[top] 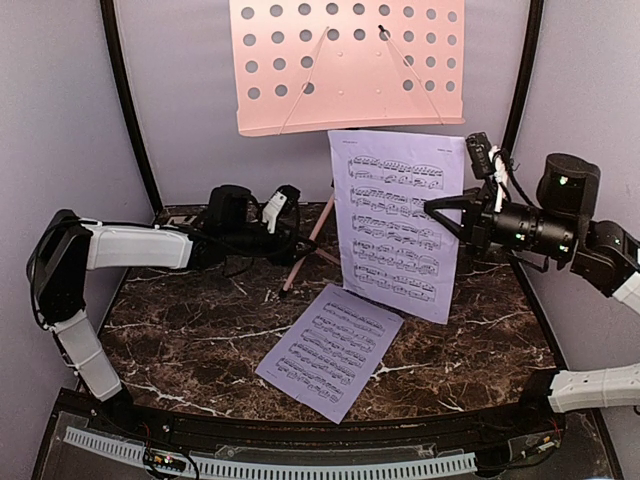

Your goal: Set up the instrument practice props

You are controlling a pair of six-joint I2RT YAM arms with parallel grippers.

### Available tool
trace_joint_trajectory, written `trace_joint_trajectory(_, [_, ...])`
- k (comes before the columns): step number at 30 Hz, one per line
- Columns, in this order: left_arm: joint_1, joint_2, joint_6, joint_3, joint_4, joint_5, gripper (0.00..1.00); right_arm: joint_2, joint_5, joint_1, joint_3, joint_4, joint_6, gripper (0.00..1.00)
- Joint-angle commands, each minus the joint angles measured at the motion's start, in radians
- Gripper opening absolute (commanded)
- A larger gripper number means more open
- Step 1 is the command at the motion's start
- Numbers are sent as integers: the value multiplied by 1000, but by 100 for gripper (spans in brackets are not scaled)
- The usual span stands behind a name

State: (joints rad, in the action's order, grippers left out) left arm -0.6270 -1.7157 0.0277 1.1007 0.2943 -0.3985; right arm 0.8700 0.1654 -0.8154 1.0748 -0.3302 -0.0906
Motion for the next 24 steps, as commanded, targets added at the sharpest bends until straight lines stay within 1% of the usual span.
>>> trace_joint_trajectory(1, [-4,-65,-49,122,34,-60,63,-36,-63,5,60,-95,25,0])
trace_joint_trajectory(5, [-4,-143,-67,199,31,-88,59,-58,-79,4,71,-131,29,0])
trace_joint_trajectory(8, [-4,-183,-74,249,25,-139,53,-54,-63,4,114,-157,33,0])
trace_joint_trajectory(10, [-4,-200,-77,270,28,-158,46,-46,-51,4,128,-176,37,0])
trace_joint_trajectory(11, [-4,-207,-81,280,27,-169,38,-43,-47,4,140,-186,37,0])
trace_joint_trajectory(15, [-3,-219,-160,314,-33,-228,18,-27,-39,4,177,-206,30,0])
trace_joint_trajectory(20, [6,-194,-246,313,-123,-324,9,-22,-19,4,202,-219,29,0])
trace_joint_trajectory(21, [6,-184,-257,308,-137,-333,8,-22,-14,4,204,-222,29,0])
trace_joint_trajectory(22, [33,-173,-271,299,-145,-365,7,-23,-8,5,204,-223,31,0])
trace_joint_trajectory(24, [51,-150,-292,286,-164,-407,7,-25,4,4,202,-223,30,0])
